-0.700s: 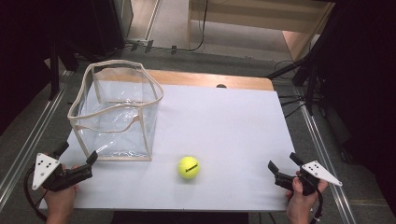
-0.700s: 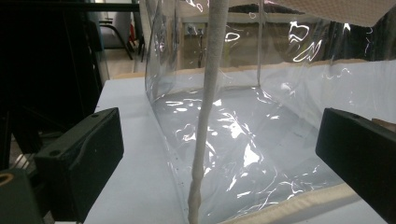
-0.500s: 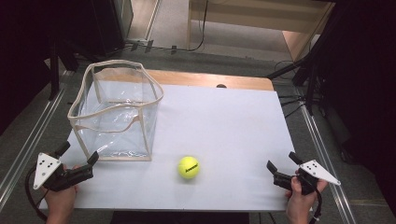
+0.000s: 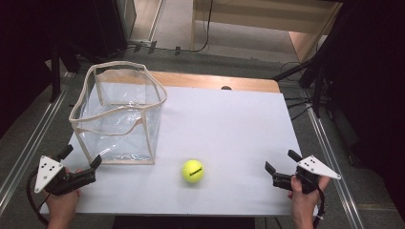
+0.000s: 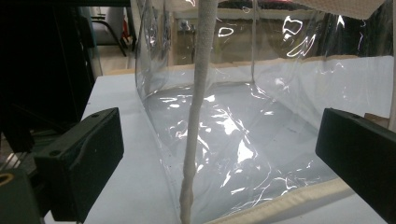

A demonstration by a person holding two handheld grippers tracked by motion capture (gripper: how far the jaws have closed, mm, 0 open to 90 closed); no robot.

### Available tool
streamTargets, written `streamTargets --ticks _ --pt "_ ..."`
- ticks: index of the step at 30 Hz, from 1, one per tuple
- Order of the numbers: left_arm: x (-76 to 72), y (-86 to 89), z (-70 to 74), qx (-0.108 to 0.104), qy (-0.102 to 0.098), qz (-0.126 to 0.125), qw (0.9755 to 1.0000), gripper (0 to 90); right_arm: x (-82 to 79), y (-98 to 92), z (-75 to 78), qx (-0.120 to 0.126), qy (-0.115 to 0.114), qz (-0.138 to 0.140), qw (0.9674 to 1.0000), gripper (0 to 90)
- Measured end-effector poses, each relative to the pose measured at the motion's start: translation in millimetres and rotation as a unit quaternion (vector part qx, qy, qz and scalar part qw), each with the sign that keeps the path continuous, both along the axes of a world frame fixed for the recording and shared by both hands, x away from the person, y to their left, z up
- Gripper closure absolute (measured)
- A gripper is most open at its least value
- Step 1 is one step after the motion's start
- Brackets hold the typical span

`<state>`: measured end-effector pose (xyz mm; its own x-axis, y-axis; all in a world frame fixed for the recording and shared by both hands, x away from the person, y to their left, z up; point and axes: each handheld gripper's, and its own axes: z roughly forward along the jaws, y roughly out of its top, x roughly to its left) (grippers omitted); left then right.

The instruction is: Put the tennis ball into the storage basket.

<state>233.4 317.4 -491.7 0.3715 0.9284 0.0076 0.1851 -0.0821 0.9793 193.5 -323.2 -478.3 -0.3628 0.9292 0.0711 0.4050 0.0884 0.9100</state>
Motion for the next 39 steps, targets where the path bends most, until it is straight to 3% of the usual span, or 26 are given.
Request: streamTargets --ticks 8,16,20,31,37,38,39 --pt "-0.8 -1.0 -0.1 0.007 0.001 -0.004 1.0 1.2 12.9 20.4 12.5 -0.018 0.011 0.044 0.9988 0.3" --pt "-1.0 -2.1 -0.7 0.011 -0.001 -0.007 0.9999 1.2 27.7 48.1 25.6 -0.034 0.018 0.099 0.9943 0.3" --pt "-1.6 -1.8 -0.6 0.008 -0.001 -0.007 0.9999 1.2 36.9 65.8 32.6 -0.05 0.023 0.126 0.9905 0.4" --pt "-2.2 -3.2 -0.4 0.015 -0.003 -0.008 0.9998 1.2 52.4 99.5 41.9 -0.067 0.031 0.172 0.9824 0.4" --pt "-2.5 -1.6 0.0 0.007 -0.005 -0.011 0.9999 1.2 59.9 123.9 43.5 -0.078 0.043 0.205 0.9746 0.4" --pt "-2.5 -1.6 0.0 0.007 -0.005 -0.011 0.9999 1.2 59.9 123.9 43.5 -0.078 0.043 0.205 0.9746 0.4" --pt "-2.6 -1.2 0.2 0.007 -0.003 -0.01 0.9999 1.2 62.2 130.5 42.6 -0.081 0.046 0.215 0.9722 0.4"
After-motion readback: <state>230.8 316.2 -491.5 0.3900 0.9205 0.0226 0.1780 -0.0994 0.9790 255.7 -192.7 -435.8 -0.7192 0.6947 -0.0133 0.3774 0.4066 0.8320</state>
